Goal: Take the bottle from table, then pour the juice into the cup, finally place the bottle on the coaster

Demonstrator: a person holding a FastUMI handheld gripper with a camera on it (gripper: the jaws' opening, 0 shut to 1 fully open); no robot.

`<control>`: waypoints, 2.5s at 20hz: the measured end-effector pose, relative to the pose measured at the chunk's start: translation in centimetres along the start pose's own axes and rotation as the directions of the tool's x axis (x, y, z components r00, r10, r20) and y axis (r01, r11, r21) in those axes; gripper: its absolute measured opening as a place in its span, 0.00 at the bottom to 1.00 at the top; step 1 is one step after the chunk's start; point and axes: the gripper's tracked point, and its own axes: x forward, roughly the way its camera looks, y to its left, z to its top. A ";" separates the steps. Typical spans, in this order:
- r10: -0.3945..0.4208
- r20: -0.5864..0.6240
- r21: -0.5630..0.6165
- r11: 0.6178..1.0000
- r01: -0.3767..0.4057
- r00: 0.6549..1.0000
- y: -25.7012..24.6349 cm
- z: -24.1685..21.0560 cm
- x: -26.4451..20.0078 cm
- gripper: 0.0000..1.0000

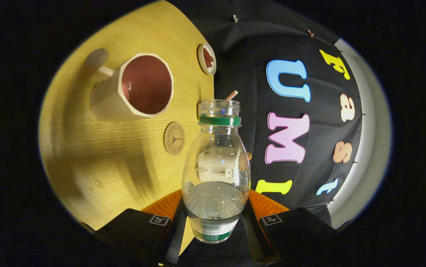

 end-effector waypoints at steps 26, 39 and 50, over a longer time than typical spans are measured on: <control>-0.026 0.028 -0.220 0.975 0.031 0.999 -0.7 0.0 1.1 0.74; -0.055 0.049 -0.271 0.960 0.066 0.997 -1.7 0.4 1.2 0.74; -0.074 0.064 -0.332 0.939 0.091 0.995 -2.5 0.9 1.2 0.73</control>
